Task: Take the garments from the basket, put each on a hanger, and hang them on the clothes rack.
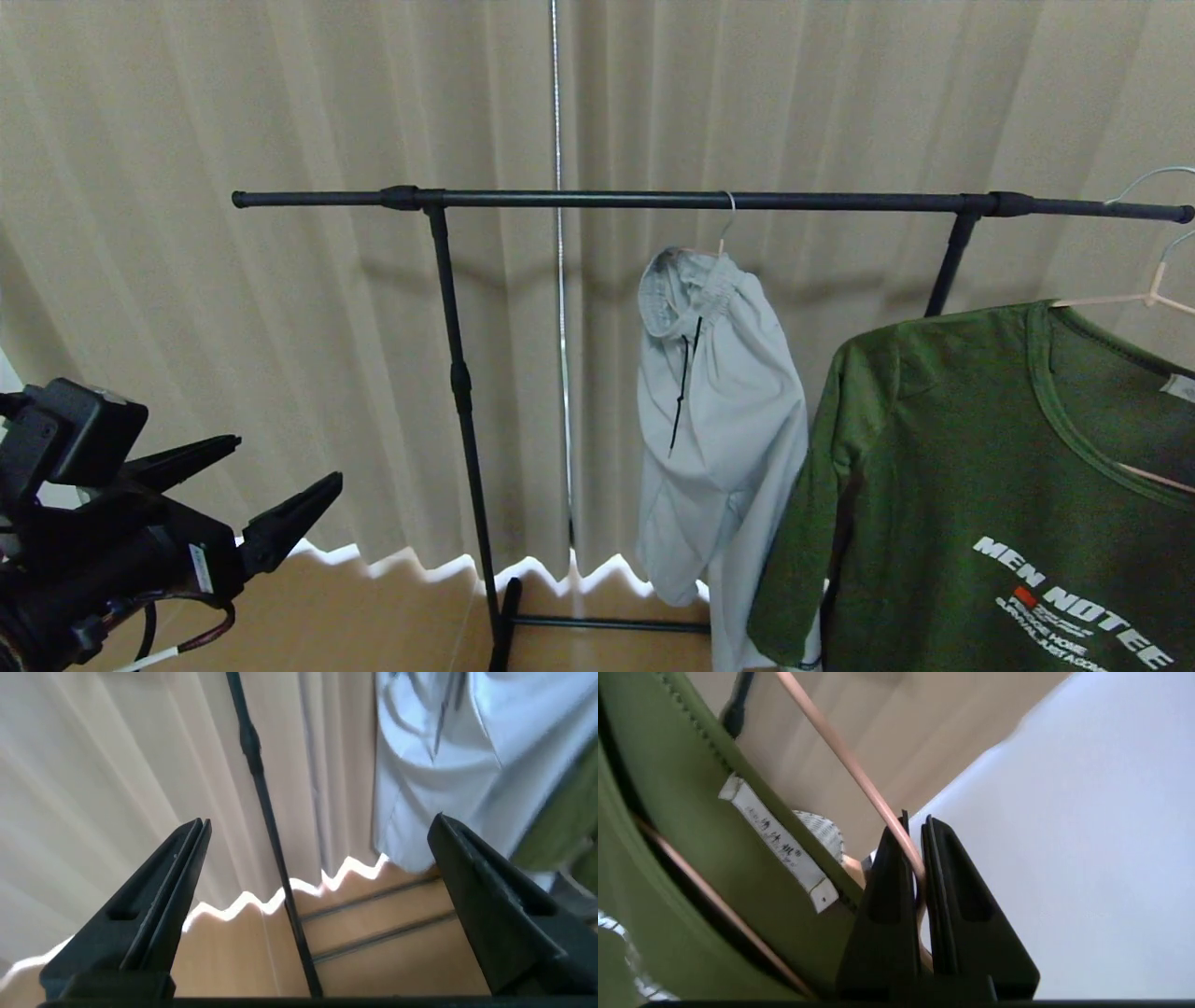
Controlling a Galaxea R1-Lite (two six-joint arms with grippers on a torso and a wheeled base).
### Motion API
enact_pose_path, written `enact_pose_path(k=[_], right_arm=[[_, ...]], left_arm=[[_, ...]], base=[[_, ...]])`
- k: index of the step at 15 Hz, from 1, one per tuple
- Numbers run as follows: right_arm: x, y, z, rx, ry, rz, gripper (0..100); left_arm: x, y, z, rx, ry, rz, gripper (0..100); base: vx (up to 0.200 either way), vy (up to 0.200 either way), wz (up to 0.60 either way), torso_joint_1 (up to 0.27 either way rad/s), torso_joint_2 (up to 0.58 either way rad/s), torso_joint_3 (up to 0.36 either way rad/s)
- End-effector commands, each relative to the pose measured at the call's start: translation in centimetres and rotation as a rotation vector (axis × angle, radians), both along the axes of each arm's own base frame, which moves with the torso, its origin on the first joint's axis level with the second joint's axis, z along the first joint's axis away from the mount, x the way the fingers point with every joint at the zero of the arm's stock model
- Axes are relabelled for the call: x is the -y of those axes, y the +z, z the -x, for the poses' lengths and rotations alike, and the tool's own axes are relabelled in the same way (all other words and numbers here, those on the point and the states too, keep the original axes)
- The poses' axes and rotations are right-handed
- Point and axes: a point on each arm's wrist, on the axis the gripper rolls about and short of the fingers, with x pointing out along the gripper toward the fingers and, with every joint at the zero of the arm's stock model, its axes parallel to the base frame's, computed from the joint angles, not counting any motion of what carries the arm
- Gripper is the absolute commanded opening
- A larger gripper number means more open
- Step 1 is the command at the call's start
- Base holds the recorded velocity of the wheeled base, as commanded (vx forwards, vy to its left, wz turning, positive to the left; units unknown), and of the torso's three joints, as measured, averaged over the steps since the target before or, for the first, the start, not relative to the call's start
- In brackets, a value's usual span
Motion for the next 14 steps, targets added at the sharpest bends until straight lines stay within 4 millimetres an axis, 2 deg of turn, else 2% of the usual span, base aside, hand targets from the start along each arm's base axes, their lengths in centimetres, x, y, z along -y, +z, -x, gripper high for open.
enact_pose_path(k=[1, 5, 10, 14], right_arm=[[0.1, -0.3, -0.5, -0.019, -0.002, -0.001, 0], [0.1, -0.5, -1.2, -0.034, 0.001, -0.009, 0], [0.4, -0.8, -3.9, -0.005, -0.006, -0.014, 0], [0.1, -1.5, -5.5, -0.050, 0.011, -0.017, 0]], left_arm=[[0.0, -0.1, 0.0, -0.003, -0.001, -0.001, 100], [0.0, -0.1, 0.0, -0.004, -0.002, -0.004, 100], [0.0, -0.2, 0.1, -0.004, 0.001, -0.007, 100], [-0.1, -0.2, 0.2, -0.004, 0.000, -0.009, 100]], base=[[0.200, 0.000, 0.00, 0.022, 0.00, -0.002], [0.200, 0.000, 0.00, 0.005, 0.00, 0.000], [0.200, 0.000, 0.00, 0.003, 0.00, 0.002], [0.000, 0.000, 0.00, 0.000, 0.00, 0.000]])
